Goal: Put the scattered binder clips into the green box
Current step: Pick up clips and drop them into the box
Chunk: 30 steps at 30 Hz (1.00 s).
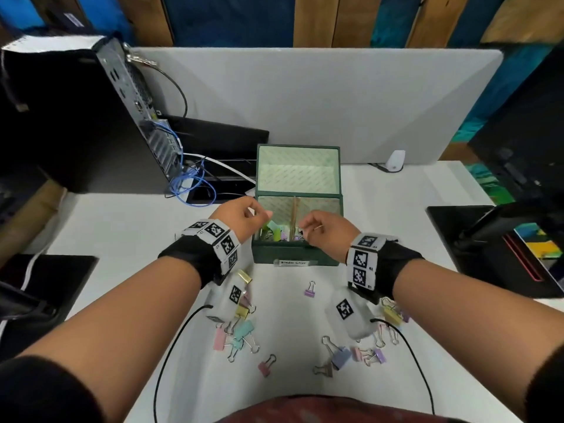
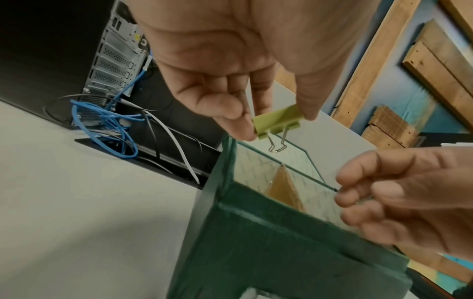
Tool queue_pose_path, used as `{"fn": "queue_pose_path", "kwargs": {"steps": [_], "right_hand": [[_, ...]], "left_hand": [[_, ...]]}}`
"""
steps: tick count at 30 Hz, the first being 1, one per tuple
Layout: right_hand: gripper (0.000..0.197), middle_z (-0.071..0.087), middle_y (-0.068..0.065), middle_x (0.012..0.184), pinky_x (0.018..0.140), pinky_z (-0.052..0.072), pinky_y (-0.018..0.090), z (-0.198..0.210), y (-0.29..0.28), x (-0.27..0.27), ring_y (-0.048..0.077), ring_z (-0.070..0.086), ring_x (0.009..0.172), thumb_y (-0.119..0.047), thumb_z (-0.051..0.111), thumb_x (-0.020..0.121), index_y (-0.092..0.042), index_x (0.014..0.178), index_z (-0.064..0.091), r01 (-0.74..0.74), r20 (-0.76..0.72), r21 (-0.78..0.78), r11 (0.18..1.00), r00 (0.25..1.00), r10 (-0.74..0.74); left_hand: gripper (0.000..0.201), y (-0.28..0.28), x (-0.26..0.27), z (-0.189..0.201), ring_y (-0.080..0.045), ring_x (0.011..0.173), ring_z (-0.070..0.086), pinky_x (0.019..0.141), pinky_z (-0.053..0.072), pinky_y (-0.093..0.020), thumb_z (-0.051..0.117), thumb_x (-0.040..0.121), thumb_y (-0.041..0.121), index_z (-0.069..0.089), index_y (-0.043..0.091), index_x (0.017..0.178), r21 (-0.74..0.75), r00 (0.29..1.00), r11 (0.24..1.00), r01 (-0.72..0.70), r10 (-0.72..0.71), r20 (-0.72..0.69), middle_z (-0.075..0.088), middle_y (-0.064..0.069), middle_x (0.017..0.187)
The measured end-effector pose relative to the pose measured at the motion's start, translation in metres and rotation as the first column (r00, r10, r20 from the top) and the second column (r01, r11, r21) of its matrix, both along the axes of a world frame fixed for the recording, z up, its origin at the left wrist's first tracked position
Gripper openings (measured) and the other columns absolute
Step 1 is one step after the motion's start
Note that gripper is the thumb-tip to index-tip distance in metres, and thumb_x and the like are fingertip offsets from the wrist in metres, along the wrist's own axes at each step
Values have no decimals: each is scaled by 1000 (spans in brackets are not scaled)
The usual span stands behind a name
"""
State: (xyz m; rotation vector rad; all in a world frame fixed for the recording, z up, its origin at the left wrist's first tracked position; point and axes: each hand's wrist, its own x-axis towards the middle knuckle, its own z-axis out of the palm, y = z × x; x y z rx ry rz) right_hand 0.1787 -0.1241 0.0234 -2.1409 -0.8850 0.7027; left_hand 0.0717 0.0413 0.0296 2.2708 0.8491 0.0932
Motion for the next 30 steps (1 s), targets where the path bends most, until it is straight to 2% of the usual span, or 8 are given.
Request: {"fn": "queue_pose_path", "kwargs": {"steps": [3,7,11,15,17,19,23,30], "right_hand": [[17,58,-7,81,74,44,18,-7,-13,0,9,54,74,-7,54,87,-11,99,66,-101,-1,-27,994,995,101],[19,53,-21,76,60,35,2,-16,-22,-3,-6,49,66,-9,54,87,-16,99,66,-260,89,-173,950,956,278],[23,62,-4,105,83,46,23,-28,-27,-8,13,56,90,-14,55,85,-19,106,64,-385,107,-390,837,883,456],[36,52,5,125,98,45,34,-42,-27,-11,23,54,112,-25,59,86,-23,122,56,-483,87,-534,694,785,614],[43,48,6,128,98,45,33,-47,-25,-12,25,52,115,-24,59,86,-27,128,51,-495,82,-572,654,759,646],[45,46,7,127,96,46,34,-52,-22,-13,26,52,114,-20,61,85,-27,128,50,-497,103,-597,630,731,675],[35,48,8,121,87,47,30,-61,-18,-14,26,54,105,-15,60,83,-22,117,56,-491,154,-574,656,722,675],[20,43,-2,98,74,41,26,-67,-21,-14,19,48,89,-16,59,82,-18,103,57,-445,190,-562,697,751,633]], "left_hand": [[28,-4,7,-1,-14,78,56,59,40,-22,58,84,47,59,25,101,22,1000,999,26,-26,0,60,2,92],[41,-4,6,-3,-15,84,59,76,41,-26,59,82,48,55,27,116,-30,997,999,29,-27,66,61,5,102],[19,8,-17,-8,-22,84,62,81,53,-37,62,84,36,58,30,102,-127,994,992,11,2,108,61,3,92],[17,24,-52,-27,-24,70,56,67,52,-32,64,82,15,58,30,87,-221,994,974,-46,22,-106,56,-3,91],[27,25,-66,-37,-23,72,54,65,48,-28,67,80,14,58,25,102,-212,969,976,-56,3,-245,53,-4,102],[45,23,-77,-48,-20,87,54,77,46,-26,71,77,19,54,24,118,-137,925,990,34,-83,-370,50,-5,115],[59,14,-95,-68,-23,115,52,97,44,-28,70,76,25,45,29,130,-61,842,978,198,-202,-500,44,-5,127],[50,3,-107,-81,-23,107,55,95,46,-29,62,78,18,50,28,126,29,843,952,304,-255,-474,47,-6,121]]}}
